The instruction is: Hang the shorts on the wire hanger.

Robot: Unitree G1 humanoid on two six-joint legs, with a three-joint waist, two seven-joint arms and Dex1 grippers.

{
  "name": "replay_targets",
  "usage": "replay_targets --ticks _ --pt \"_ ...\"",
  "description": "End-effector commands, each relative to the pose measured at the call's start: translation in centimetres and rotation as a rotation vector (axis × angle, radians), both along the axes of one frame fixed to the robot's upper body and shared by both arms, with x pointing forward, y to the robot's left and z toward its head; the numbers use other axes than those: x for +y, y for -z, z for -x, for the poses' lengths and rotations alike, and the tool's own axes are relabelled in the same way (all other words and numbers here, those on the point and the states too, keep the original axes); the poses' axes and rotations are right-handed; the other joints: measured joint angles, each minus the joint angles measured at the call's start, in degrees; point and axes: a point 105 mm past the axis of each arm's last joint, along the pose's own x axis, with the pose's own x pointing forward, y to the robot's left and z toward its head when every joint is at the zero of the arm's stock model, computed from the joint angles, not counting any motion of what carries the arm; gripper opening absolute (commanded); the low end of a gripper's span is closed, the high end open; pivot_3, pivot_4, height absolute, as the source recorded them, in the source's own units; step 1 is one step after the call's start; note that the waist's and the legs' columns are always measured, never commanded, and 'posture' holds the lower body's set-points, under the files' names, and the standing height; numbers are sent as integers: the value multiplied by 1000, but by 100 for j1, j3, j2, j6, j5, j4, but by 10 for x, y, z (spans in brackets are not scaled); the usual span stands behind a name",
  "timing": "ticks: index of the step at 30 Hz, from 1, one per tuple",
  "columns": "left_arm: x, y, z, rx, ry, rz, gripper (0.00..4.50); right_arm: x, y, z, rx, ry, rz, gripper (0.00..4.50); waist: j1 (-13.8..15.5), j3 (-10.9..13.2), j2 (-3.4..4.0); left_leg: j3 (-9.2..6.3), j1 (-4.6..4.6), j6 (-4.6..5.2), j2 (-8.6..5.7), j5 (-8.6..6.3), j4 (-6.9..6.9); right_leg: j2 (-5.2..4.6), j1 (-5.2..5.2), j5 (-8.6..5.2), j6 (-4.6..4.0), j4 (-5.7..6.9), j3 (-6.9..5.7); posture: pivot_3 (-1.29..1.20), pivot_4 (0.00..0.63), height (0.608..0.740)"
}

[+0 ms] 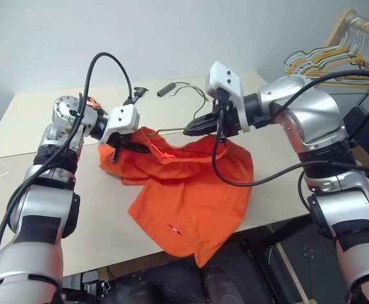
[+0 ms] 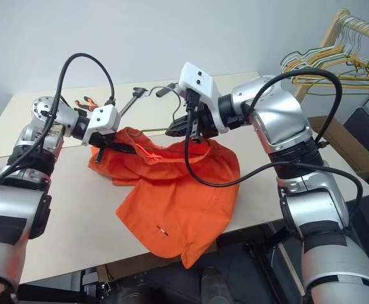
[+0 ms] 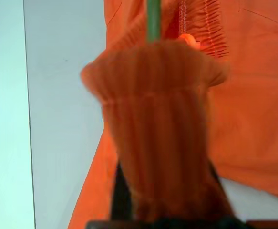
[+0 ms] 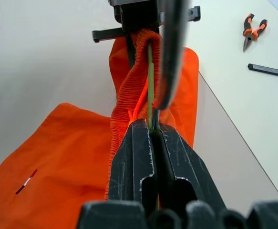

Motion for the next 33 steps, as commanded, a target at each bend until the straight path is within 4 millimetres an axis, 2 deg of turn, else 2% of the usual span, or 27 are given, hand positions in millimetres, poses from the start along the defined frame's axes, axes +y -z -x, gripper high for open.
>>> replay_targets --ticks 1,6,13,14,17,20,23,27,32,33 --pt "1 -18 -1 -55 2 29 5 6 -20 6 -71 -40 -24 289 -1 0 0 0 0 0 0 0 0 0 0 0 0 0 0 -152 6 740" --pt "4 -17 0 -42 -6 41 0 1 -19 4 -77 -4 -17 1880 -9 0 0 -1 0 0 0 0 0 0 0 0 0 1 0 -164 12 740" --pt "9 -15 1 -20 -29 63 0 -33 -25 17 -90 67 -19 4325 19 0 0 -2 -1 35 0 -20 0 -3 0 -2 2 -1 -1 -182 24 740" --pt "10 -15 1 -18 -31 67 0 -38 -26 20 -92 77 -21 4462 15 0 0 -2 -1 36 0 -21 0 -3 0 -2 3 -2 -1 -187 27 740" --pt "9 -15 1 -15 -35 70 0 -59 -27 24 -96 139 -33 4462 12 0 0 0 -1 37 0 -22 1 -3 -1 -2 3 0 1 -192 31 740" --pt "9 -15 1 -14 -36 76 0 -70 -20 30 -82 171 -21 4462 15 0 0 0 0 38 0 -22 1 -3 0 -2 3 1 1 -194 34 740" --pt "8 -17 1 -16 -36 83 0 -77 8 25 -127 231 118 4462 11 -1 0 0 2 40 1 -23 3 -3 1 -2 3 1 2 -197 34 740" --pt "6 -19 1 -19 -33 85 0 -72 35 13 -138 266 204 4462 -40 0 0 6 4 41 0 -24 12 -3 -3 -3 4 4 11 -194 32 740" --pt "6 -21 1 -24 -29 84 0 -64 52 -8 -150 300 259 4462 -74 0 0 4 6 41 -1 -24 19 -3 -1 -3 4 3 13 -184 31 740" --pt "6 -22 1 -25 -28 82 0 -62 53 -11 -148 301 261 4300 -74 0 0 4 6 41 -1 -24 19 -3 -1 -3 4 5 13 -181 31 740"
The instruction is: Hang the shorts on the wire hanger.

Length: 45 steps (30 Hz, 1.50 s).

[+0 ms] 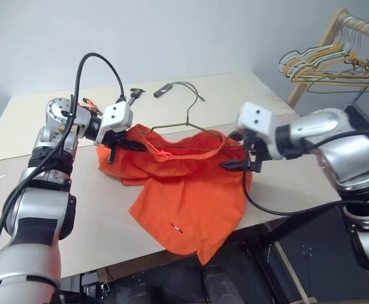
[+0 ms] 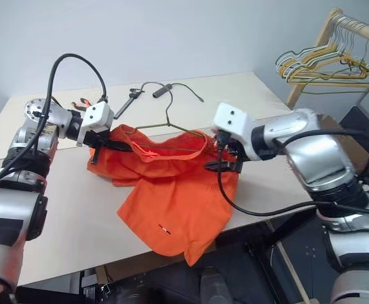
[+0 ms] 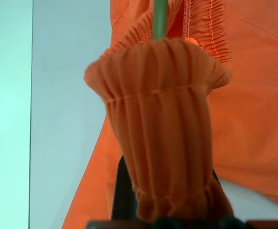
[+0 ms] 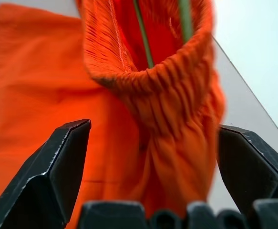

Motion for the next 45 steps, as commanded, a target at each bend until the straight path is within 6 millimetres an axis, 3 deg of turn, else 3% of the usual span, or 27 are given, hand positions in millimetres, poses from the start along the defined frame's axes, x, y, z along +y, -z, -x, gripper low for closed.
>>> replay_targets --ticks 1,5,12,14,17,23,32,38,45 --pt "-2 -19 1 -63 17 23 0 3 -11 -12 -73 4 22 4104 2 0 0 0 -1 0 0 0 0 0 0 0 0 5 0 -178 31 740" --pt "-1 -19 2 -67 18 18 0 7 -11 -15 -47 -17 7 2938 9 0 0 -2 -4 0 0 0 0 0 0 0 0 9 -2 -172 32 740" --pt "0 -16 3 -69 27 10 0 12 -16 -13 -21 -47 -13 477 10 0 0 -4 -3 3 1 -2 0 0 2 0 1 9 -3 -175 39 740" --pt "-1 -15 4 -72 32 8 0 12 -15 -11 -11 -51 -15 47 9 0 0 -4 -4 4 1 -2 0 0 1 0 1 9 -3 -175 39 740" --pt "-2 -14 4 -73 41 4 0 11 -14 -5 19 -65 -27 47 11 0 0 -5 -3 4 1 -2 0 0 1 0 1 9 -3 -178 41 740" --pt "-5 -22 5 -79 45 70 1696 4 -12 12 122 -64 -102 0 34 0 0 -6 -4 6 1 -4 0 -1 2 0 1 8 -3 -186 48 740" --pt "-2 -69 8 -178 -24 367 4487 -30 16 45 298 123 -224 0 139 1 0 -9 -3 9 4 -6 -1 0 2 0 1 4 -2 -188 59 740" --pt "-9 -104 25 -166 -90 675 4487 -52 31 61 341 321 -311 0 203 1 0 -12 2 11 5 -7 -1 -1 8 -1 2 -11 4 -203 70 740" --pt "-40 -102 57 -3 -92 846 4487 -92 40 68 331 661 -404 0 302 1 0 -14 24 11 4 -8 -1 0 24 -1 2 -19 9 -229 79 740"
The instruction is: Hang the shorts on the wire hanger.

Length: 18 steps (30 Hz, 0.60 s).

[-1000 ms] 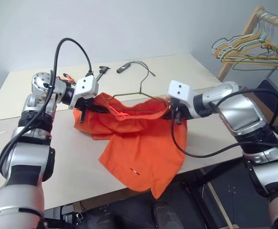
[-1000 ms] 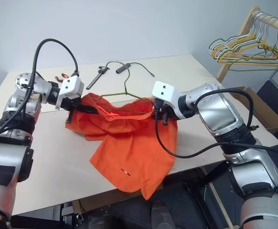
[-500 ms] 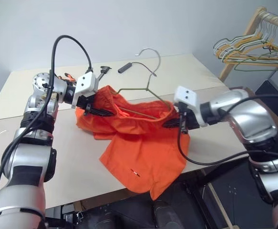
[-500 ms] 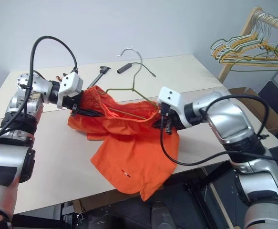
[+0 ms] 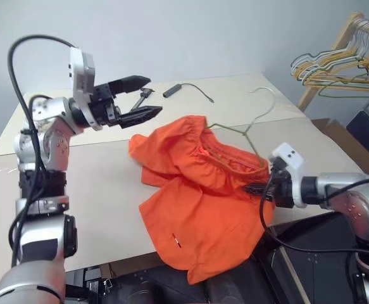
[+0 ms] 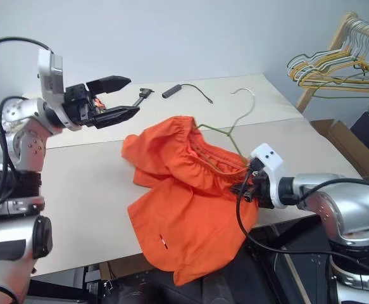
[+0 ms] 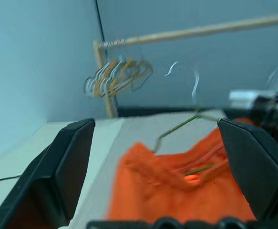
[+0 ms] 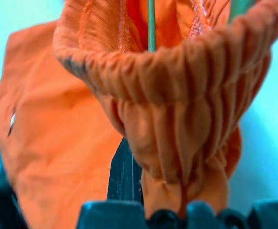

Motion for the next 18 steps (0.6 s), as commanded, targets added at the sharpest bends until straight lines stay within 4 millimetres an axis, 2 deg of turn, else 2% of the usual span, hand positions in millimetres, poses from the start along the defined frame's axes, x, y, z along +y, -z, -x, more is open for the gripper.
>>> replay_targets --ticks 1,5,12,15,18 --pt "-16 -15 18 14 35 66 4487 -29 -10 1 -43 204 12 0 17 0 0 1 7 0 -2 0 -1 0 5 0 0 0 1 -233 79 740" --pt "-30 -20 27 31 73 122 4487 -62 -10 4 -59 398 0 0 41 1 1 -2 46 6 -5 -6 -7 -1 54 -2 1 -18 -4 -260 85 740" --pt "-38 -25 33 33 134 141 4487 -111 -17 4 -101 689 25 0 -128 1 2 9 102 2 -18 -5 -72 2 85 -1 -5 -49 18 -299 92 740" --pt "-39 -28 33 24 133 157 4487 -139 -26 2 -125 863 37 0 -219 4 6 14 106 2 -20 -5 -85 2 88 0 -4 -65 24 -311 95 740" --pt "-39 -31 32 23 127 183 4487 -154 -39 -1 -154 952 37 0 -312 6 10 16 104 3 -22 -6 -91 1 87 -1 -1 -73 29 -313 94 740"
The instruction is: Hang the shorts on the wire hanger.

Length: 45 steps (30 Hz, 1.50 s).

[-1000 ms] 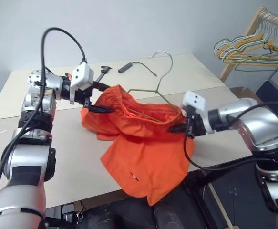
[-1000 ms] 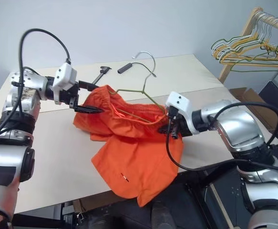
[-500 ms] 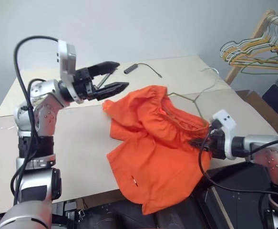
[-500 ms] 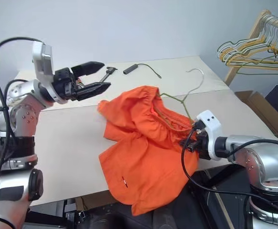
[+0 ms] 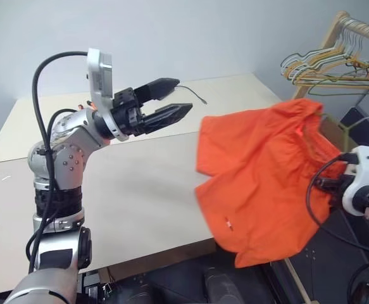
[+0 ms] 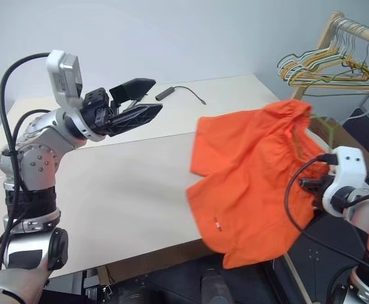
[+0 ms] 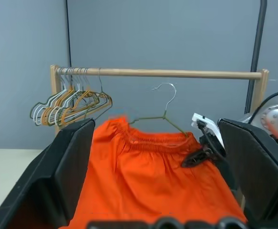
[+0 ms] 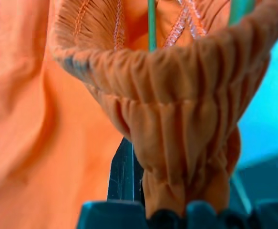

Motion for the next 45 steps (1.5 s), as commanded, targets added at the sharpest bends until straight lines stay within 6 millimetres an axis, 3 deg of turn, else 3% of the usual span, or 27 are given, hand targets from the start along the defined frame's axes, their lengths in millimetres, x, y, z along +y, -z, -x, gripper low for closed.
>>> replay_targets --ticks 1,7,12,17,31,40,45 --pt "-2 -20 6 -60 4 43 4487 -22 -30 -1 -82 121 21 0 -44 1 2 1 0 1 0 -1 -1 0 0 0 1 -2 2 -312 94 740" --pt "1 -36 2 -44 -44 79 4487 -37 -52 -9 -123 197 -36 0 -164 2 2 2 1 2 0 -1 -5 0 2 1 4 -7 5 -298 91 740" --pt "1 -42 3 -39 -46 54 4487 -52 -86 -22 -194 297 -173 0 -271 17 26 12 10 4 -5 -1 -13 5 2 3 10 -9 32 -290 94 740" --pt "0 -45 2 -46 -44 47 4487 -71 -109 -21 -170 388 -217 0 -295 35 42 11 12 17 -40 7 -56 5 1 -8 28 -30 74 -292 98 740" --pt "-2 -42 6 -66 -37 19 4487 -116 -105 -4 -69 718 -418 0 -272 65 88 20 -14 28 -63 4 -102 1 -7 -8 67 -105 107 -283 96 740" --pt "-8 -35 9 -59 -8 -9 4487 -143 -89 9 -54 845 -423 0 -302 75 101 22 -12 28 -67 4 -101 -1 -3 -7 72 -106 109 -285 101 740" --pt "-8 -32 12 -64 -5 -21 4487 -146 -81 10 -33 850 -372 0 -323 79 106 22 -5 25 -64 6 -102 1 -1 -7 73 -104 110 -280 97 740"
